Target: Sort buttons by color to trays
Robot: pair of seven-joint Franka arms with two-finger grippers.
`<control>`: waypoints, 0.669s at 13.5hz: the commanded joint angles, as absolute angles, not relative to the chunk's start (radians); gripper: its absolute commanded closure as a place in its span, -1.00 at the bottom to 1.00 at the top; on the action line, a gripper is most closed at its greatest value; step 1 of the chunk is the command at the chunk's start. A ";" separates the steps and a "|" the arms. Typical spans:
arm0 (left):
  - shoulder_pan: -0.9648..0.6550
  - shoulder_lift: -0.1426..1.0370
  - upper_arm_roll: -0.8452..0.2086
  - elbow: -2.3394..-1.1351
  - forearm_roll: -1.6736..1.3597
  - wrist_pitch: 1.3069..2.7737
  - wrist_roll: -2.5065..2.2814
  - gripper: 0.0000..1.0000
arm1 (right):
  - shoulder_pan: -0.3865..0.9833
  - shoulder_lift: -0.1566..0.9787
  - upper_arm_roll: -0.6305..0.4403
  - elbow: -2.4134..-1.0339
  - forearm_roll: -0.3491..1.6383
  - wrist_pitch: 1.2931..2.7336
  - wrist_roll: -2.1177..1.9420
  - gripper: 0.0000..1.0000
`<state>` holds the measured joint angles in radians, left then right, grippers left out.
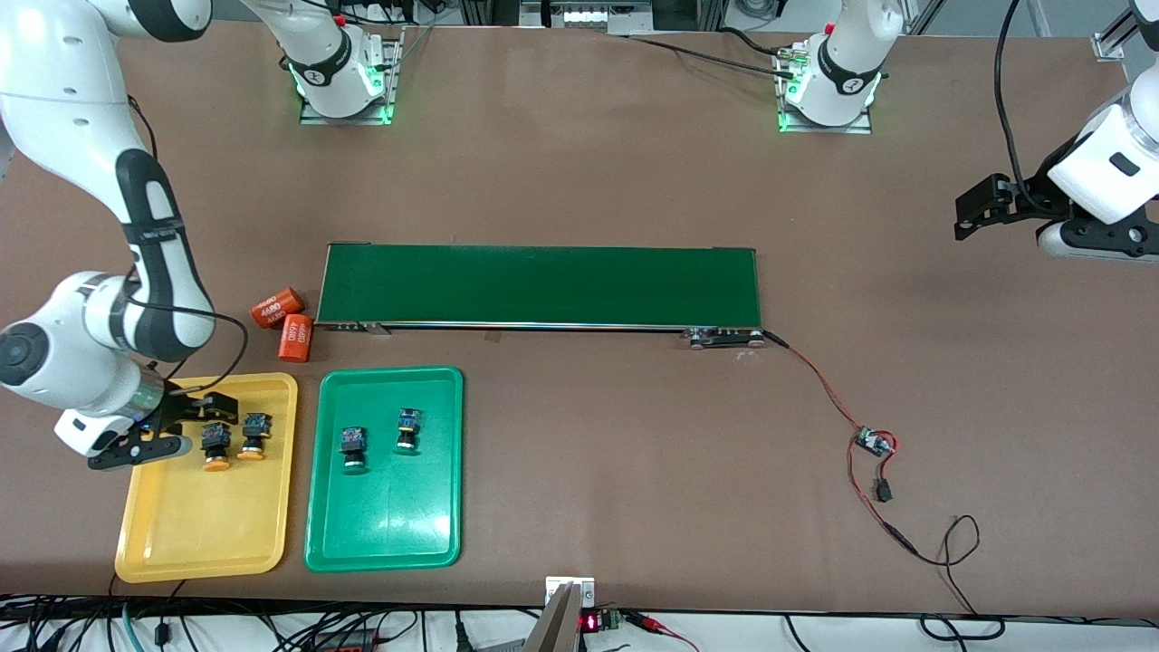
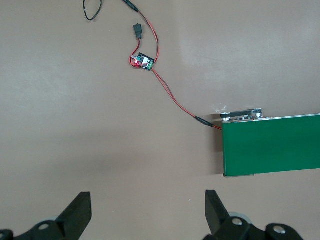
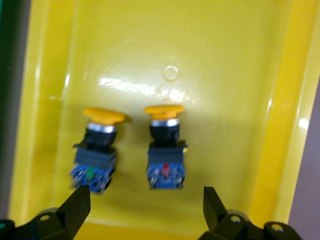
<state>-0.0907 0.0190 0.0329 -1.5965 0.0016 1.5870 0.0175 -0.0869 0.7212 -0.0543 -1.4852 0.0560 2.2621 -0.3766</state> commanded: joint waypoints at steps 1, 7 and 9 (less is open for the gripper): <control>-0.094 0.008 0.032 -1.589 0.017 1.571 0.035 -1.00 | -0.071 0.583 -0.031 -1.503 0.069 2.111 -0.321 -1.00; -0.094 0.008 0.032 -1.591 0.017 1.571 0.037 -1.00 | 0.073 0.388 -0.035 -1.421 0.061 1.763 -0.076 -1.00; -0.094 0.008 0.032 -1.589 0.017 1.571 0.037 -1.00 | 0.106 0.307 -0.044 -1.419 0.052 1.682 -0.022 -1.00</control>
